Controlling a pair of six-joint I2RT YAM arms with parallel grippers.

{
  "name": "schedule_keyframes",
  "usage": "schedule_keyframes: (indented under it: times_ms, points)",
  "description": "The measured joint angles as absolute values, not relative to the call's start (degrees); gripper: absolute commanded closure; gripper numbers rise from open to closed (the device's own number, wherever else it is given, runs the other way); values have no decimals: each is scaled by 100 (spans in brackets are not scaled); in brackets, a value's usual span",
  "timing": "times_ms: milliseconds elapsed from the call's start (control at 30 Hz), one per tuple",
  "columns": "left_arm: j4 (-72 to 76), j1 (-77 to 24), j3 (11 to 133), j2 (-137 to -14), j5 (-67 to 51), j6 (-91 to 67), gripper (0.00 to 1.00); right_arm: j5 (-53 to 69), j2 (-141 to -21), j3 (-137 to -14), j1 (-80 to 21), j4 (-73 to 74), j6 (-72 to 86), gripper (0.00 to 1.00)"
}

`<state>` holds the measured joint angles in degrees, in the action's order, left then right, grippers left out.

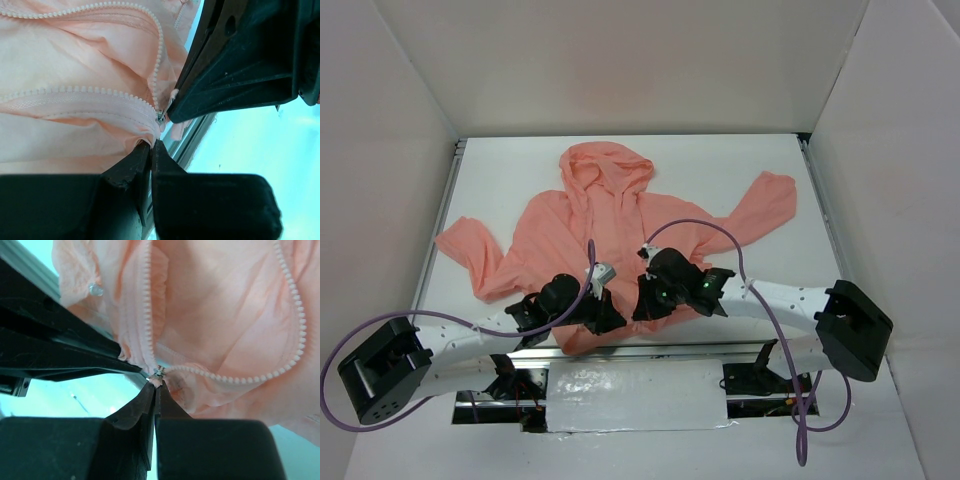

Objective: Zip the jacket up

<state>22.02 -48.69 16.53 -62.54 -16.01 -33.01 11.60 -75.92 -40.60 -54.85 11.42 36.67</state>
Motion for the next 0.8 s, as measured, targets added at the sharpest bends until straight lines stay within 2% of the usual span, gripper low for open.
schedule_keyframes:
  times_ms: [400, 800]
  points:
    - [2298, -4869, 1653, -6416, -1806, -3299, 100, 2241, -7550, -3964, -5328, 676, 3739, 100]
    - [2447, -4869, 1678, -6434, -1957, -3299, 100, 2899, -7693, -3743, -4556, 445, 3953, 100]
